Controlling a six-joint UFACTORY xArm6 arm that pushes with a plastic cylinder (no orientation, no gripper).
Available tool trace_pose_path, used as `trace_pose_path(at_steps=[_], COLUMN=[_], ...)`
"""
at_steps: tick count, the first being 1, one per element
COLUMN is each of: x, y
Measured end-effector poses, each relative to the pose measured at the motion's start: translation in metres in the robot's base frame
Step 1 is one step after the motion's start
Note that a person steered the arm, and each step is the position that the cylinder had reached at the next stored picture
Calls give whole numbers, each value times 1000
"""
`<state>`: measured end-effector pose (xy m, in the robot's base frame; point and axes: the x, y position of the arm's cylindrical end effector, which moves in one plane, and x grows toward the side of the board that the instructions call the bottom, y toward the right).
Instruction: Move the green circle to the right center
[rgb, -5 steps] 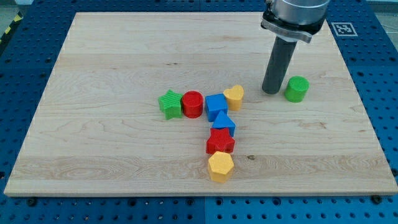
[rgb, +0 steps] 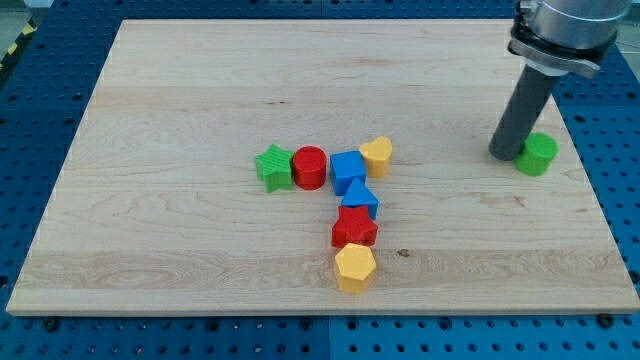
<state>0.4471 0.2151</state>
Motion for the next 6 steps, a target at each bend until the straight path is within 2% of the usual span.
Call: trace_pose_path(at_steps=[4,6], x=[40,38], y=[-30,-50])
